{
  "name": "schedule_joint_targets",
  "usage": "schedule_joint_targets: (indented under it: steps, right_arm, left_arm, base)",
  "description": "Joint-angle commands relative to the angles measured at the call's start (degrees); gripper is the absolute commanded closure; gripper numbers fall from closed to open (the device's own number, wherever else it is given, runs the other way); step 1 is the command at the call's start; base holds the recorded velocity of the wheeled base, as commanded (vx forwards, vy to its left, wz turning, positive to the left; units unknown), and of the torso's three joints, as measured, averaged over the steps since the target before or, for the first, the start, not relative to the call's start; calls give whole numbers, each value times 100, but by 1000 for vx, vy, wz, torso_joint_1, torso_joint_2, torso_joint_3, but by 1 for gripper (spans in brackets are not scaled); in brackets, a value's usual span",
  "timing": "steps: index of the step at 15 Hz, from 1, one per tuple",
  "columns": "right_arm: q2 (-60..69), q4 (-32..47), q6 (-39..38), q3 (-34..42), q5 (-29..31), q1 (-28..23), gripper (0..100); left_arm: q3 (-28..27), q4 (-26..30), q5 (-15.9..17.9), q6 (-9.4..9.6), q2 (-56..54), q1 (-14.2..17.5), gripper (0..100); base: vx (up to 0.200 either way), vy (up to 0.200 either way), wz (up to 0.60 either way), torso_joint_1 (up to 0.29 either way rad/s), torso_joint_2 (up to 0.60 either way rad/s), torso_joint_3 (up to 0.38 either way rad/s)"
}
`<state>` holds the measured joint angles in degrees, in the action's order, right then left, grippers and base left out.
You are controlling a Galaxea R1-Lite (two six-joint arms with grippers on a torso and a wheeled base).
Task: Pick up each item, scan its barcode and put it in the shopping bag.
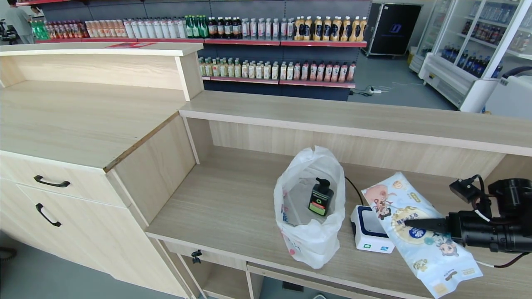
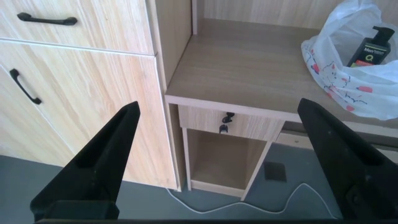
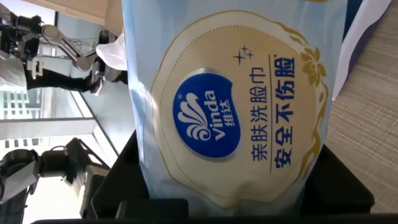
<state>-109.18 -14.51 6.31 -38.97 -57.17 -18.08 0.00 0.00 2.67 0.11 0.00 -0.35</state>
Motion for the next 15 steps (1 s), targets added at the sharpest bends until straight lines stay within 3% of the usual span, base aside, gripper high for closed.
schedule_joint_targets:
  steps: [1,15]
  right_arm:
    - [-200,-43,1,-23,-4,94,100]
    - [-578,-202,10,-225,13,182,100]
  left_arm:
    - [0,0,-3,7,9,0,0]
    - [0,0,-3,-2,9,0,0]
  base:
    - [0,0,0,0,0,0]
    - [0,0,0,0,0,0]
